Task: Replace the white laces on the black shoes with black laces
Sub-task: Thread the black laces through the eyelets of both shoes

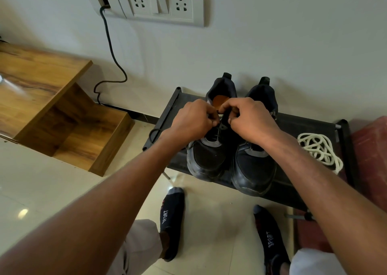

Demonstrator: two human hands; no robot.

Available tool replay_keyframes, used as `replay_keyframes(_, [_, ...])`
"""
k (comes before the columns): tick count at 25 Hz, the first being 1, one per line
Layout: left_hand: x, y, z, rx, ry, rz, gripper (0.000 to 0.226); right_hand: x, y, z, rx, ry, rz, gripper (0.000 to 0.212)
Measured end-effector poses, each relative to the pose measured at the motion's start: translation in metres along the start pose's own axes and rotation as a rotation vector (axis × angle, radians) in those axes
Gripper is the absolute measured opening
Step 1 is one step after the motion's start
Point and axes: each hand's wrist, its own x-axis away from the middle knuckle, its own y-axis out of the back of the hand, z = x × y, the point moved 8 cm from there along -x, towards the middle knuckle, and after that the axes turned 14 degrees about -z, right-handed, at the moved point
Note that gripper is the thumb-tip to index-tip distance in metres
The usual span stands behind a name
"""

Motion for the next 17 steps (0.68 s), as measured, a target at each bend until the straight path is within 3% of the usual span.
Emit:
replay_keyframes(6, [0.001,-0.004,-0.008,-0.154,-0.076,0.033,0.019,0.002,-0.002,0.004,0.032,0.009,0.015,0.042])
replay_keyframes(12, [-0.003,-0.009,0.002,0.007,0.060,0.046,0.024,0.003,-0.001,0.004,0.034,0.004,0.018,0.040])
replay_keyframes(17, [-0.001,-0.011,-0.002,-0.039,0.030,0.046,0.012,0.002,-0.003,0.005,0.044,0.015,0.029,0.039])
